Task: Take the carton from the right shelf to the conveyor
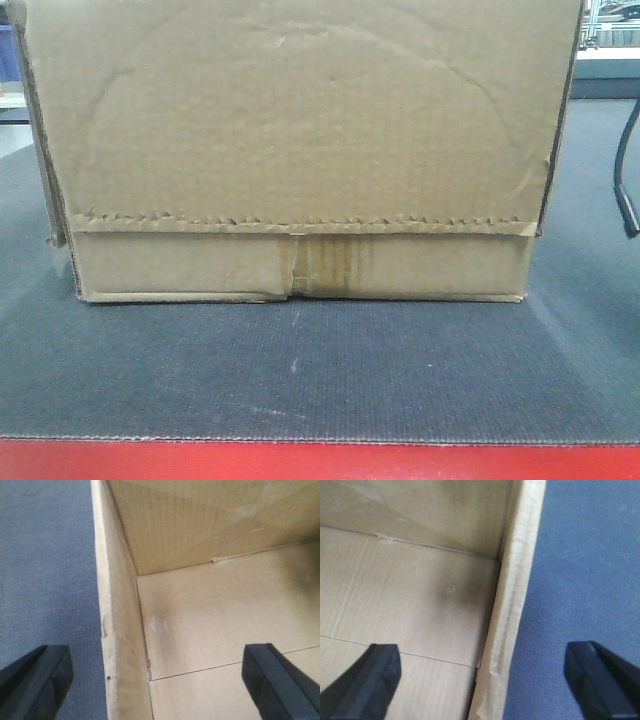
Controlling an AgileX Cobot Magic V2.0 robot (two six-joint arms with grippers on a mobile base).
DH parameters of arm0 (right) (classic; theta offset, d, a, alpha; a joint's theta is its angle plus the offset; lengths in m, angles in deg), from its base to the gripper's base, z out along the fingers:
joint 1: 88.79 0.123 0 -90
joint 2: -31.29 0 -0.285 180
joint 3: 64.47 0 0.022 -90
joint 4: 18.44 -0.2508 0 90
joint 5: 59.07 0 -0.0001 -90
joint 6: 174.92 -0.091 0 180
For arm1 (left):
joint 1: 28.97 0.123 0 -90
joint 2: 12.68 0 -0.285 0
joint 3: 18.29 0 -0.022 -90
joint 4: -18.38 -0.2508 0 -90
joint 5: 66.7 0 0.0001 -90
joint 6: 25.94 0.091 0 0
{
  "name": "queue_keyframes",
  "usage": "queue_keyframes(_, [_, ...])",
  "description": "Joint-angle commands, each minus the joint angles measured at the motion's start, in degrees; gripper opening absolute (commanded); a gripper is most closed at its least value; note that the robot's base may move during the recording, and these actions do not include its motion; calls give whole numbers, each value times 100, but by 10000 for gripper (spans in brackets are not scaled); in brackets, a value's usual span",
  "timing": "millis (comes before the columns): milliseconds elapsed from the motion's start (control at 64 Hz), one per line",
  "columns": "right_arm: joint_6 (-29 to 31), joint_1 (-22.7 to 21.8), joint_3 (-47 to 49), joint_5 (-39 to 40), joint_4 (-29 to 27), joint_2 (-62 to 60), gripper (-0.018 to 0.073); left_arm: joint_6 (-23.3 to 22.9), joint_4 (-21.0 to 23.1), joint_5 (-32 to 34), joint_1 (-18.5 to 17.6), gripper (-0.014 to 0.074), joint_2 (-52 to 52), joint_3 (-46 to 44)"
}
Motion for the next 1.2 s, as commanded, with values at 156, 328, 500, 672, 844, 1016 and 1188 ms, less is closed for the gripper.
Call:
queue_keyframes(156, [61,-9,31,93,24,-615,568,361,203,144,19,596,-741,-32])
queue_keyframes(328, [61,-198,31,-108,57,-1034,434,686,367,86,204,349,-1322,-32])
queue_keyframes(500, [61,-695,-38,-327,67,-1380,64,1201,553,109,942,-35,-1888,434])
queue_keyframes(672, [61,-1163,-862,64,67,-1882,-71,1886,1872,614,2129,15,-2459,1662])
queue_keyframes(844, [61,-1215,-2399,906,116,-2529,-69,2056,2230,1346,2805,15,-3050,3063])
queue_keyframes(1016, [61,-1215,-4440,2260,116,-3293,-69,2191,2074,1977,2893,15,-3828,4431])
queue_keyframes(1188, [61,-1215,-6340,3470,116,-4336,-69,2199,2018,2562,2893,15,-4822,5738])
